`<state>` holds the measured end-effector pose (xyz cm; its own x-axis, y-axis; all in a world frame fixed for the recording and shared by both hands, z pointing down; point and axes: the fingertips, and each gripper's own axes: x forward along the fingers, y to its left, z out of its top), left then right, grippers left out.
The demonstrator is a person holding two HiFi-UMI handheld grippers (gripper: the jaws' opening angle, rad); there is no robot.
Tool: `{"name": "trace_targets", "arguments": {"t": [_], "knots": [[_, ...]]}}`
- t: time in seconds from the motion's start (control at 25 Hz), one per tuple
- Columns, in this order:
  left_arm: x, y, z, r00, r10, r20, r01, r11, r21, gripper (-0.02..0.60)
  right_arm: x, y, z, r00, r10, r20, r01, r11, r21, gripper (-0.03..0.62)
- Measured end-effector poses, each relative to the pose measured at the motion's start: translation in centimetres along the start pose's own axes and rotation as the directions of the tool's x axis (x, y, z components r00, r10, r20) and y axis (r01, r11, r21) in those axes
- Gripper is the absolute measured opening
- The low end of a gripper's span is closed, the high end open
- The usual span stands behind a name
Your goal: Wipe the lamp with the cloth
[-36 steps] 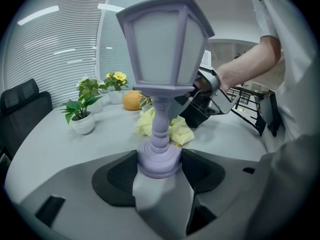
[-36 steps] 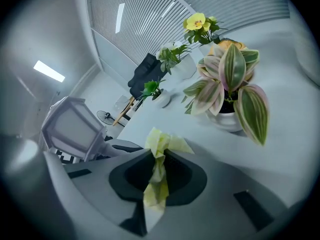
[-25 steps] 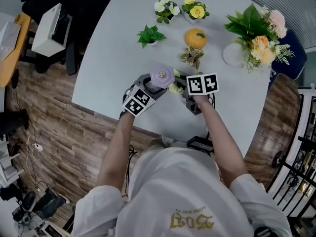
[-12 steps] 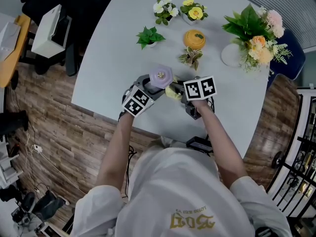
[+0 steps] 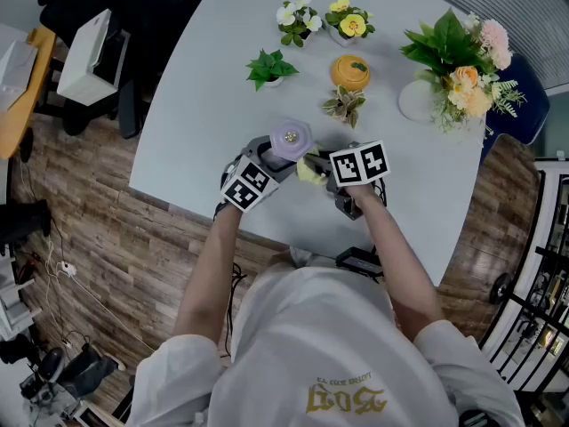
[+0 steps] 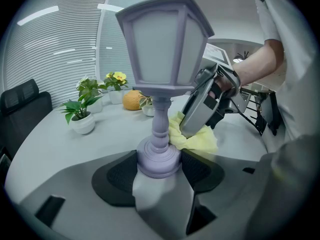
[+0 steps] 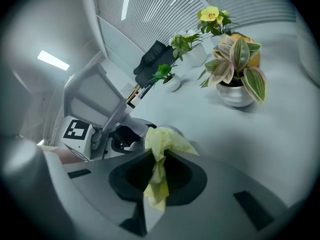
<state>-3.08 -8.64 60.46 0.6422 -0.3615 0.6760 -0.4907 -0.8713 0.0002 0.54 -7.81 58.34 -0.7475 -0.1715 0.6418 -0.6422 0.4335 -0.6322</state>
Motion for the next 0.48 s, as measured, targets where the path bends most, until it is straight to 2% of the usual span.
{"name": "trace_targets", "arguments": {"t": [0.32, 0.48], "knots": [[-0.1, 0.1, 0.2, 1.0, 0.002, 0.006, -0.002, 1.0, 0.006, 0.278, -0.1, -0.2, -0.4, 0.999, -0.012, -0.03, 0.012, 1.0, -0.011, 0.054], [-0.1, 0.0, 0.0, 1.0, 0.0, -0.001, 0.0, 1.0, 0.003, 0.278, -0.4, -1.2, -0.9, 0.995, -0.066, -0.076, 0.062, 0.996, -0.059, 0.054]]}}
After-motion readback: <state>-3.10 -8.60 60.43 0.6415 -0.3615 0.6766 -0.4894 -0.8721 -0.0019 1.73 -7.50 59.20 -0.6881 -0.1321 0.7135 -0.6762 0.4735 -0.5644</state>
